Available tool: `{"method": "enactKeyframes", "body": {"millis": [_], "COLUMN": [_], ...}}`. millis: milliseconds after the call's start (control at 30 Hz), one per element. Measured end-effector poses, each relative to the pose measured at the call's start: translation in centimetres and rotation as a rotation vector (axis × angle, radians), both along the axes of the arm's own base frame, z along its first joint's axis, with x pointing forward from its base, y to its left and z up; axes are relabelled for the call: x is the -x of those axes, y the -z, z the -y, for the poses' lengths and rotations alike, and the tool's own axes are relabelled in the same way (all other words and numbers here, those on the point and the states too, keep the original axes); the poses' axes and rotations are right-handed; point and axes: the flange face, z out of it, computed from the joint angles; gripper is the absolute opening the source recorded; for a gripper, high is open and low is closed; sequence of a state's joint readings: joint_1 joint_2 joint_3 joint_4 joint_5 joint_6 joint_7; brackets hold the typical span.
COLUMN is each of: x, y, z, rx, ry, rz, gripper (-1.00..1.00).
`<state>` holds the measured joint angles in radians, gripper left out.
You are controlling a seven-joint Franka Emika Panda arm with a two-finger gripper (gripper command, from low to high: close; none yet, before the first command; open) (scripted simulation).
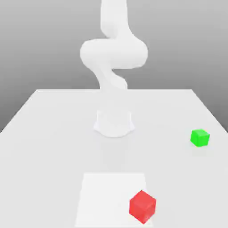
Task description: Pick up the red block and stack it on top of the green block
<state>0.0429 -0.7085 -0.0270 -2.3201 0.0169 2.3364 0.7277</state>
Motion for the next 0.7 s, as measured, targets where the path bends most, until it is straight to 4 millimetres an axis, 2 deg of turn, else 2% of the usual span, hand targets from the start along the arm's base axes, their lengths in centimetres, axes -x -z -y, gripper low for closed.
{"method": "enactKeyframes", "body": {"millis": [167, 333, 500, 700], "x": [-5.7, -9.2, -10.6, -9.5], "y": [9.0, 18.5, 28.3, 39.7], "z": [-1.4, -3.4, -5.4, -7.3], "rx": [0.040, 0.090, 0.151, 0.245], "ry": [-0.152, -0.297, -0.437, -0.608], "rz": [-0.148, -0.285, -0.420, -0.578], "gripper": [0.00, 0.00, 0.00, 0.00]}}
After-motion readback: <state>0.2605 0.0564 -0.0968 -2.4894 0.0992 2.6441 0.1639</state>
